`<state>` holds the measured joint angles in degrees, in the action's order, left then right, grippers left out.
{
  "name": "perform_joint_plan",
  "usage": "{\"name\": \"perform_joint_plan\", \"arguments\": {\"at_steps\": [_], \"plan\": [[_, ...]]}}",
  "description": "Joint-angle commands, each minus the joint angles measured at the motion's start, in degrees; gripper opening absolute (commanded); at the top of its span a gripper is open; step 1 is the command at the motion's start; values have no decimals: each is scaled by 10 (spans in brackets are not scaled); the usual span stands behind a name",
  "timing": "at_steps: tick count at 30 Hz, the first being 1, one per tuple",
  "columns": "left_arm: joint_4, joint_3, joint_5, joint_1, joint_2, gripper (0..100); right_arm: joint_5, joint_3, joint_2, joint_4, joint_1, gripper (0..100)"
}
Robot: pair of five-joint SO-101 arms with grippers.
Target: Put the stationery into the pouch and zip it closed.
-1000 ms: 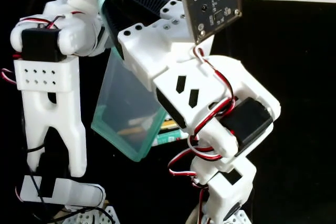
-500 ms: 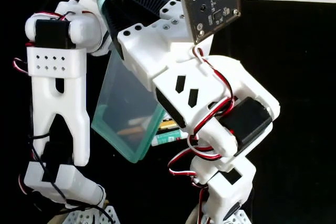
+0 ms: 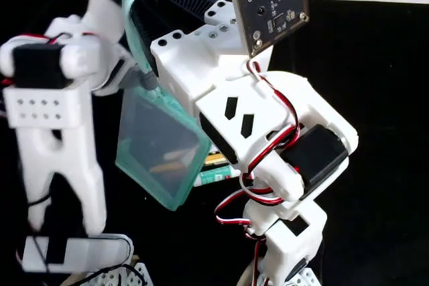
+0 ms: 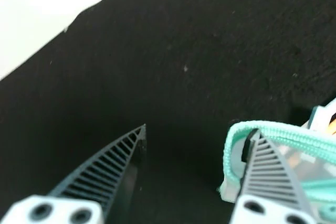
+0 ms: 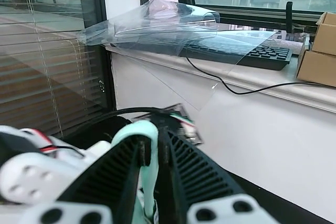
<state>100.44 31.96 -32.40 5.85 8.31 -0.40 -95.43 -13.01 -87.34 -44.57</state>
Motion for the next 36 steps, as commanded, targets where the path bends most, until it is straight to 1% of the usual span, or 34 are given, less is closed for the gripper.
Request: {"name": "perform_joint_plan", "arguments": {"at_steps": [1, 6, 10, 15, 20, 26, 30, 33, 36], "plan": [[6, -65, -5, 22, 65, 309, -2, -36, 5, 2, -2, 15], [5, -182, -34, 29, 163, 304, -2, -36, 6, 3, 14, 15], [4, -262, -38, 26, 239, 242, -3, -36, 6, 4, 33, 15], [4, -299, -38, 25, 290, 161, -3, -36, 6, 4, 43, 15], [4, -293, -38, 25, 303, 3, -3, -36, 6, 3, 52, 15], [4, -290, -35, 25, 303, 6, -3, -36, 6, 3, 89, 15], [4, -241, -28, 25, 303, 6, -4, -36, 6, 1, 115, 15], [-1, -182, 23, 25, 298, 6, -4, -36, 6, 0, 128, 15], [-35, -157, 83, 26, 298, 6, -4, -36, 6, -1, 133, 15]]}}
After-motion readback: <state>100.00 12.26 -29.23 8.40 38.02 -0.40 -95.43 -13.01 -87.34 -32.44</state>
